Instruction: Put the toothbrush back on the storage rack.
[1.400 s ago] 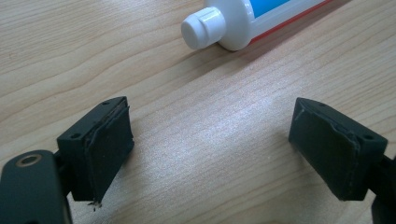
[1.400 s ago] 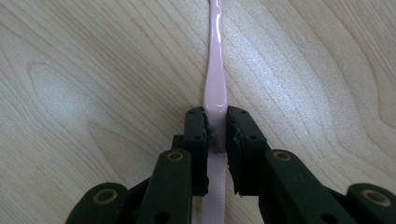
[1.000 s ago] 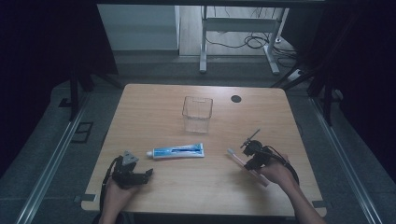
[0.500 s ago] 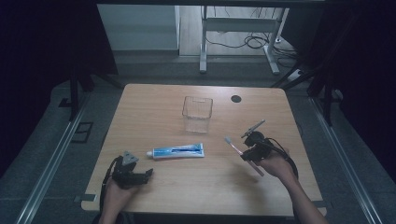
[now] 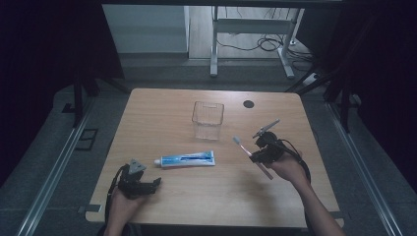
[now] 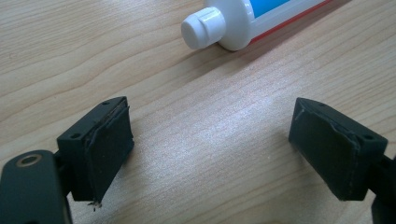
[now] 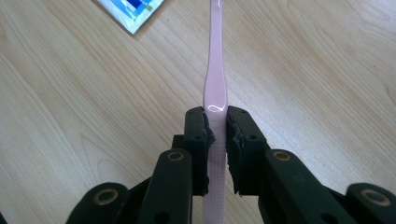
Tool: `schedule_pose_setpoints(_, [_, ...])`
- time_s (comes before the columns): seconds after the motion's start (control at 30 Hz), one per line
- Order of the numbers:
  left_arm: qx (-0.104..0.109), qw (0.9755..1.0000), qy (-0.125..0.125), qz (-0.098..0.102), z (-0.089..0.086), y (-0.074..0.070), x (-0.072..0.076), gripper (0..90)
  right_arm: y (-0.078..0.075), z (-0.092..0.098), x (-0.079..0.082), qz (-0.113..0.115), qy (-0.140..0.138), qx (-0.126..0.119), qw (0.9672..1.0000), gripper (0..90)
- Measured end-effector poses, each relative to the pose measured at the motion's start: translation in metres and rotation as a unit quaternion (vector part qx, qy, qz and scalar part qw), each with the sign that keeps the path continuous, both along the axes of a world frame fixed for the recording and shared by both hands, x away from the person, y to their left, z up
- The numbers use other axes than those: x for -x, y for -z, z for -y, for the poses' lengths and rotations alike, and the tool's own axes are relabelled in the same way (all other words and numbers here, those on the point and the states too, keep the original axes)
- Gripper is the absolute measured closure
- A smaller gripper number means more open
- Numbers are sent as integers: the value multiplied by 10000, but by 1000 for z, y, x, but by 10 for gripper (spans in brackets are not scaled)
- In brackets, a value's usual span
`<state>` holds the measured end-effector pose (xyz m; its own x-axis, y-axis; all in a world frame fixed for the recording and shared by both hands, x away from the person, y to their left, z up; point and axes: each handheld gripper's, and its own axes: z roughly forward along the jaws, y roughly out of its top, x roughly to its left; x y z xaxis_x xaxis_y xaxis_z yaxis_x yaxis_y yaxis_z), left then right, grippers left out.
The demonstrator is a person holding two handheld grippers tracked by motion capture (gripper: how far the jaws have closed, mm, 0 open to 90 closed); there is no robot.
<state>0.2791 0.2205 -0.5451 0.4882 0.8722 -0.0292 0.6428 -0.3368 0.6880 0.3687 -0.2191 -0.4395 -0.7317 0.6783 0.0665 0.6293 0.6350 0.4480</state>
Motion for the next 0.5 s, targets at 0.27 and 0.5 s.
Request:
schedule_pose_setpoints(0.27, [-8,10000,8,3,0,0,0,131,-8,-2,-6,122,70,-187,9997,787])
schedule_pose_setpoints(0.5, [-9,10000,11,3,0,0,0,131,-15,-6,-10,195,99,-282,9994,787])
